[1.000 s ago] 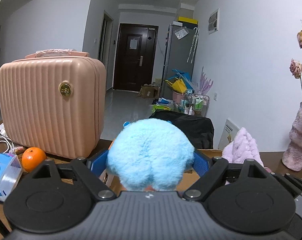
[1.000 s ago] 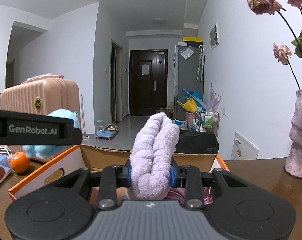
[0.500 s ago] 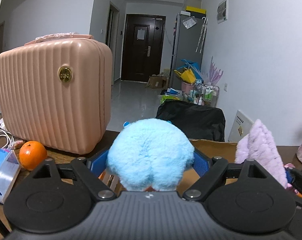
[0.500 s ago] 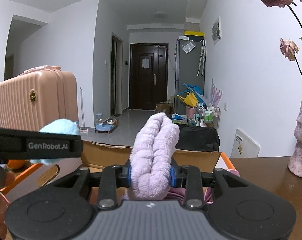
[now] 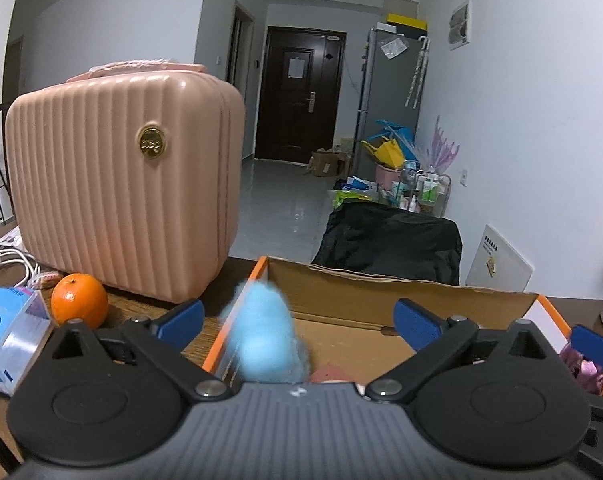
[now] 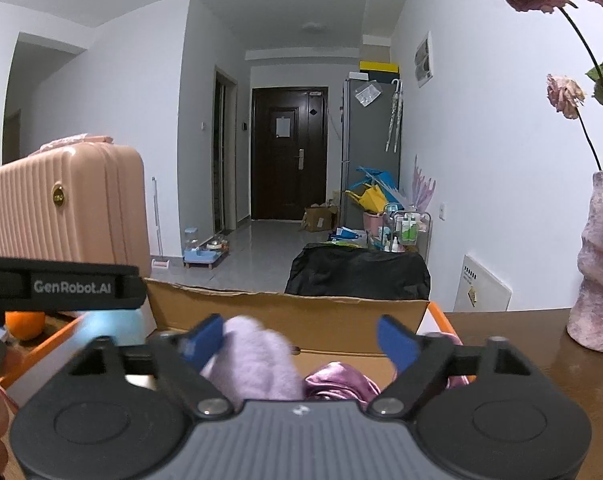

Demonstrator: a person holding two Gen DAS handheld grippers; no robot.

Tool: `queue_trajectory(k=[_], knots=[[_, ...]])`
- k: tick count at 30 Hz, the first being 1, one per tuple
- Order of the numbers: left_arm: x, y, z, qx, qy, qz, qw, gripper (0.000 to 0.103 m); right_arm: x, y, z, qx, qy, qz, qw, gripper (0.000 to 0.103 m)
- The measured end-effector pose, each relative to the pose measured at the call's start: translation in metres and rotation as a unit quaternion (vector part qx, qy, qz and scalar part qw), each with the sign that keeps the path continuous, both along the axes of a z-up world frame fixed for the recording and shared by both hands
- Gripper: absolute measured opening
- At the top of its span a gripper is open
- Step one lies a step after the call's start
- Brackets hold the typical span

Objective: Organize soft objects
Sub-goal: 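Open both grippers to drop the plush and towel into the box, then withdraw both tools from the box toward the remaining soft items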

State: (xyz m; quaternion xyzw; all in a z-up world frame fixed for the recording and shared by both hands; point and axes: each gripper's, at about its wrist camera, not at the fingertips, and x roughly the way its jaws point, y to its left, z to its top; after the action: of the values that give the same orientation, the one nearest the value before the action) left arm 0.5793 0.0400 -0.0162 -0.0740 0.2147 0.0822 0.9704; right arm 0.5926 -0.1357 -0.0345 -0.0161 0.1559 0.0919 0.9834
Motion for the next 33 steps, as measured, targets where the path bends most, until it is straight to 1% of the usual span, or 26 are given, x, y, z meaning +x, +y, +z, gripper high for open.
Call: queue_trajectory(k=[2,3,16,22,33], knots=[[0.000,0.003,-0.001,-0.006,0.002,0.005,1.0000,0.103,-0.001,-0.001,0.000,0.002,-0.003,-0.006,1.000,0.102],[0.000,0.003,-0.001,-0.008,0.002,0.006,1.0000,0.103,-0.001,-0.002,0.000,0.002,-0.004,-0.008,1.000,0.103],[-0.008,0.004,0.004,-0.003,-0.008,0.003,1.0000,0.103,-0.009,-0.010,0.000,0.014,-0.004,-0.015,1.000,0.103],[-0.020,0.006,0.012,-0.002,-0.017,-0.005,0.9998,0.103,-0.026,-0.014,0.007,0.014,-0.021,-0.008,1.000,0.103],[-0.043,0.005,0.018,0.009,-0.025,-0.018,0.9995,0.103,-0.061,-0.016,0.011,-0.007,-0.046,0.009,0.999,0.103]])
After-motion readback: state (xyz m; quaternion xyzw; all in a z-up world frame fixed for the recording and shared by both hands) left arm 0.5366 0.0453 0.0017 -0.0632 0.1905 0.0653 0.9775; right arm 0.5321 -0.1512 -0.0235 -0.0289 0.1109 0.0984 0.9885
